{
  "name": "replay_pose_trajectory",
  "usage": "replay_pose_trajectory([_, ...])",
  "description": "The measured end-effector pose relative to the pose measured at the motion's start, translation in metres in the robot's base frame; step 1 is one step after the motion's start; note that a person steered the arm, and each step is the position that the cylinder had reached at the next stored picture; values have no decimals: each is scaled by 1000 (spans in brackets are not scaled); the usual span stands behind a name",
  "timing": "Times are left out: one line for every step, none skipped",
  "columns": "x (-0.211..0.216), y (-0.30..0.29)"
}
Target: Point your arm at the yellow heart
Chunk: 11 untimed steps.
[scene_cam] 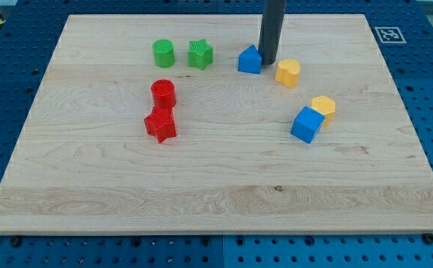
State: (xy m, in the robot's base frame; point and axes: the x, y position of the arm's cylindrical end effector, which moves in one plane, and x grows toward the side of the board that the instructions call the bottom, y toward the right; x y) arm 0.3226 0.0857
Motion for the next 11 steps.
replay_pose_trajectory([-8,19])
replay_pose_trajectory([-33,71])
replay_pose_trajectory([-33,111])
replay_pose_trajectory([-9,118])
replay_pose_trajectory([29,118])
replay_pose_trajectory([66,118])
replay_pose_trajectory([89,101])
replay_pose_trajectory([89,57])
replay_pose_trajectory([84,33])
replay_pose_trajectory([79,32])
replay_pose_trajectory([62,32])
